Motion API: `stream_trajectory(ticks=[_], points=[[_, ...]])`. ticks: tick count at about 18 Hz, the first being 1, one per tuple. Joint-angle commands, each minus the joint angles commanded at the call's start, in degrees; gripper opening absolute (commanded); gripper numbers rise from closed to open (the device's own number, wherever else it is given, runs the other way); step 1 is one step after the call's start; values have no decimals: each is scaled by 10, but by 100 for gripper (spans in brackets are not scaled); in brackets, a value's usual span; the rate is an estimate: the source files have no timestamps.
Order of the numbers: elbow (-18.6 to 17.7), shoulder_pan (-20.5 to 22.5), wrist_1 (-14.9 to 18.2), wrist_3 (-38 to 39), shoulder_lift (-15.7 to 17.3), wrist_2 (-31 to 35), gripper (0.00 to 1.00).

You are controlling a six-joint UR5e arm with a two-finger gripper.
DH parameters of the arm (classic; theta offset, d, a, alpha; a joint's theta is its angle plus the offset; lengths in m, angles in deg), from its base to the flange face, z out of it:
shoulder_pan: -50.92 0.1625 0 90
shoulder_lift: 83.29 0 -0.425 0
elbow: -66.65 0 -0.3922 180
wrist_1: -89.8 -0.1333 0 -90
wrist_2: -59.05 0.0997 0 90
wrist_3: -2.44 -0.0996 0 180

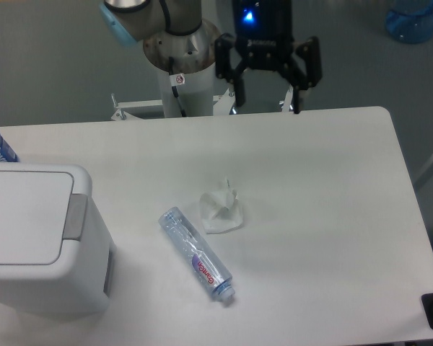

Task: Open the trash can
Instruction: 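Move the open gripper across the table toward the white trash bin lid, then lower the gripper fingers onto the edge of the bin lid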

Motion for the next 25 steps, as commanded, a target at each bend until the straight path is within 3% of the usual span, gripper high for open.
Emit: stream_trajectory(ticks=[8, 13, 17, 25], points=[[-1, -91, -87, 227, -45, -1, 100], [6, -129, -119, 274, -76, -1, 100], [6, -159, -164, 316, -99, -5, 100], [1, -168, -169, 382, -113, -15, 100]])
